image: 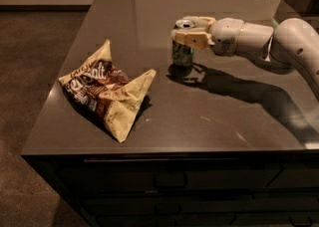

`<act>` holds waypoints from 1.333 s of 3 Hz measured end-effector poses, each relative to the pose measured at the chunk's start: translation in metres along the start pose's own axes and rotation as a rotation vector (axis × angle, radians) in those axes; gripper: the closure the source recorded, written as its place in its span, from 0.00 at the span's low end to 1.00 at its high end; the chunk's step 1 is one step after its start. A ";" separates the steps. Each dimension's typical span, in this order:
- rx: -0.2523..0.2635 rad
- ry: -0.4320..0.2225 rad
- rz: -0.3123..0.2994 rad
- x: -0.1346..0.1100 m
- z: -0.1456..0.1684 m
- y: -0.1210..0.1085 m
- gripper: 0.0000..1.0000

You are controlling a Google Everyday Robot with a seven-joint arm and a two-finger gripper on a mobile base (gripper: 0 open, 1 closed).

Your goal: Place green can upright

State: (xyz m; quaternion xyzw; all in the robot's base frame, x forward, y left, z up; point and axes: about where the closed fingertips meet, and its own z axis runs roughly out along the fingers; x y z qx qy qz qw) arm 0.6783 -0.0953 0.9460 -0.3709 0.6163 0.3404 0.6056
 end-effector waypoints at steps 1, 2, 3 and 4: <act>-0.005 -0.030 0.017 0.010 -0.001 -0.001 0.53; -0.016 -0.050 0.010 0.015 -0.004 -0.001 0.29; -0.020 -0.049 0.010 0.014 -0.001 0.001 0.06; -0.024 -0.049 0.010 0.014 0.001 0.002 0.00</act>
Offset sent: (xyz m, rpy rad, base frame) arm -0.0025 -0.0149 -0.0213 0.0633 -0.0332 0.0214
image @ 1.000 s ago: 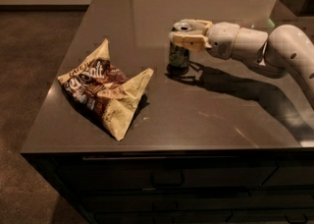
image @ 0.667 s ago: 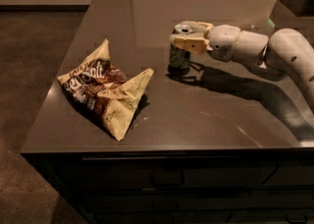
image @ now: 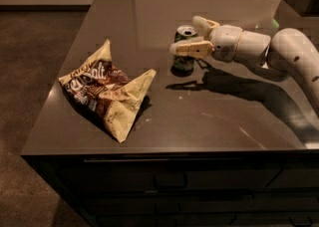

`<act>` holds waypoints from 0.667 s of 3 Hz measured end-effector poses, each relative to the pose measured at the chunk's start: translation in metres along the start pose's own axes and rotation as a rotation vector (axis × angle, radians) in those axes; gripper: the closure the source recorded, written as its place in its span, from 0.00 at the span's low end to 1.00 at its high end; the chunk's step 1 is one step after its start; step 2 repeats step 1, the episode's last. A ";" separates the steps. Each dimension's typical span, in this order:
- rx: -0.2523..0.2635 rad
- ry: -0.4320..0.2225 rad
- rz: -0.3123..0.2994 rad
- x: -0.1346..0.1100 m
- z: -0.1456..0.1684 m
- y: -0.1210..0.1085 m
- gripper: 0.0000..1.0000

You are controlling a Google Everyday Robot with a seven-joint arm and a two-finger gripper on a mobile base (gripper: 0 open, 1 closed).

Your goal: Place green can upright

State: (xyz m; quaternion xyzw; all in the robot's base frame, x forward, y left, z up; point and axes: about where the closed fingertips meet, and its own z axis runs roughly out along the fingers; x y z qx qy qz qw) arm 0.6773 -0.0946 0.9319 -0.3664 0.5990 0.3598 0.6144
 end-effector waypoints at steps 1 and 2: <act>0.000 0.000 0.000 0.000 0.000 0.000 0.00; 0.000 0.000 0.000 0.000 0.000 0.000 0.00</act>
Offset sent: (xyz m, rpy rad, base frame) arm 0.0000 0.0000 0.0000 0.0000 0.0000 0.0000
